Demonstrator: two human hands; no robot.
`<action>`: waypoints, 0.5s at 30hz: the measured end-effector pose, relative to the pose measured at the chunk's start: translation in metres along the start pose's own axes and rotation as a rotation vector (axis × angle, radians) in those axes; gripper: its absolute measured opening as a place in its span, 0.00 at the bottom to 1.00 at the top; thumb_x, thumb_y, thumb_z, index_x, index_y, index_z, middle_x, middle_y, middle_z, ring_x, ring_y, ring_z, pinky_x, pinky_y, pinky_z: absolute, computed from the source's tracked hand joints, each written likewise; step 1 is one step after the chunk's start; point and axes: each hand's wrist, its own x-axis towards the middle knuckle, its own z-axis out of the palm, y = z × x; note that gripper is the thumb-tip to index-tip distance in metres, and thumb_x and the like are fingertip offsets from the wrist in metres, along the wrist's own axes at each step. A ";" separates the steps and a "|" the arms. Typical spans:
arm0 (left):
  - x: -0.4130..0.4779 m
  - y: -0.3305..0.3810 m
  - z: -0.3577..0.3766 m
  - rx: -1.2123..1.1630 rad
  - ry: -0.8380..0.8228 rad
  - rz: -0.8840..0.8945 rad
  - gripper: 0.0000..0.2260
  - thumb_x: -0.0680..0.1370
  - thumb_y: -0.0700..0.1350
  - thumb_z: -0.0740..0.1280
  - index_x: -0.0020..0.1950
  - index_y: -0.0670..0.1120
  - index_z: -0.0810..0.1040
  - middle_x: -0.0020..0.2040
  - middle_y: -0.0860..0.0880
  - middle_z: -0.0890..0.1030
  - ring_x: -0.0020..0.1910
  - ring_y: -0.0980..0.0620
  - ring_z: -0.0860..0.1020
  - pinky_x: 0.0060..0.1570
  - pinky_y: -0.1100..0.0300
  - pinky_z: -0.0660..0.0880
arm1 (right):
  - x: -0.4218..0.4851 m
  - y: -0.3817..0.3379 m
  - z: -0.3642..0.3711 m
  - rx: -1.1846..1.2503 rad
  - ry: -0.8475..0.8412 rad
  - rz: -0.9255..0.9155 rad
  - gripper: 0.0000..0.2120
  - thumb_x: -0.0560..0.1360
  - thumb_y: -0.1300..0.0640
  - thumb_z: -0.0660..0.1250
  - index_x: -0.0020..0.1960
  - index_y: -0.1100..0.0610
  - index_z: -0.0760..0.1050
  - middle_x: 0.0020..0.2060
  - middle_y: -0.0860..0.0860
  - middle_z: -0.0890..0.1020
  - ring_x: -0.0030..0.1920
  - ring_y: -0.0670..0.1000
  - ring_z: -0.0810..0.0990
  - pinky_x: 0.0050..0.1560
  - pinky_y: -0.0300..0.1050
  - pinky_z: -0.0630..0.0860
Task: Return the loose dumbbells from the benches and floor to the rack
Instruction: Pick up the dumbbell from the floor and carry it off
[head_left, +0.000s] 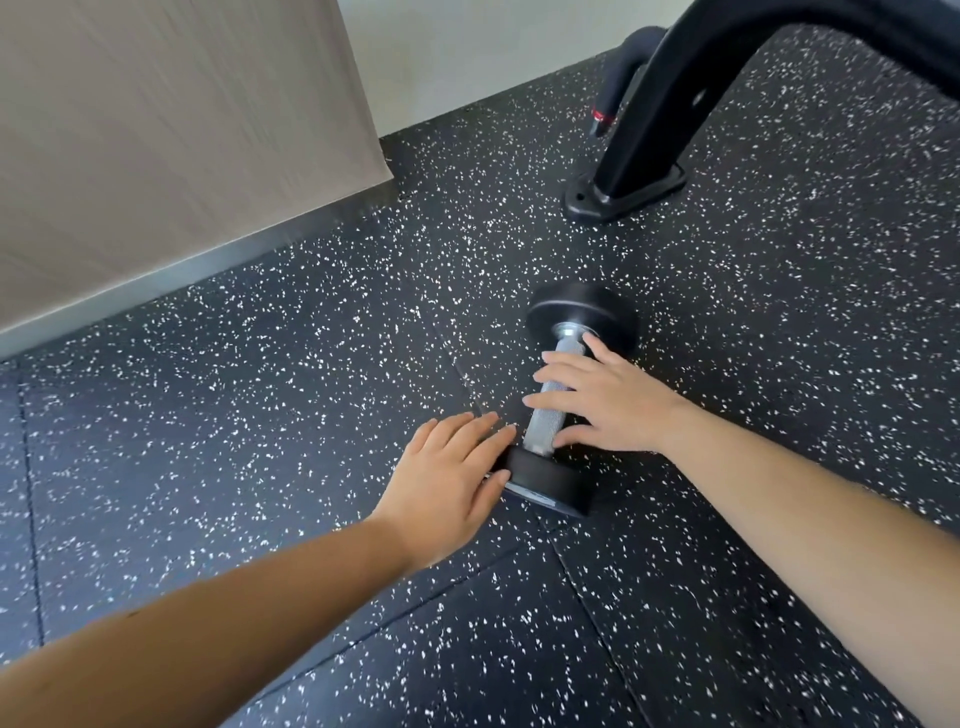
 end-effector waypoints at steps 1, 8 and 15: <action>-0.001 0.000 0.000 0.002 -0.007 -0.009 0.21 0.76 0.52 0.52 0.64 0.45 0.72 0.61 0.45 0.77 0.59 0.44 0.75 0.60 0.46 0.68 | 0.002 -0.001 0.000 -0.008 0.005 -0.004 0.25 0.75 0.39 0.57 0.70 0.47 0.64 0.68 0.50 0.68 0.74 0.52 0.56 0.72 0.57 0.44; -0.004 -0.001 -0.004 -0.019 -0.048 -0.047 0.23 0.77 0.54 0.51 0.67 0.45 0.69 0.64 0.46 0.74 0.62 0.43 0.72 0.63 0.46 0.66 | 0.020 -0.005 0.000 -0.120 0.017 -0.045 0.24 0.75 0.39 0.56 0.65 0.51 0.68 0.63 0.52 0.72 0.69 0.55 0.63 0.71 0.58 0.47; -0.002 -0.004 -0.005 0.023 -0.071 -0.102 0.23 0.78 0.55 0.54 0.72 0.48 0.59 0.73 0.46 0.61 0.69 0.46 0.61 0.69 0.49 0.56 | 0.015 -0.025 0.015 -0.002 0.049 0.194 0.24 0.74 0.36 0.52 0.57 0.52 0.72 0.50 0.52 0.76 0.56 0.55 0.72 0.68 0.56 0.56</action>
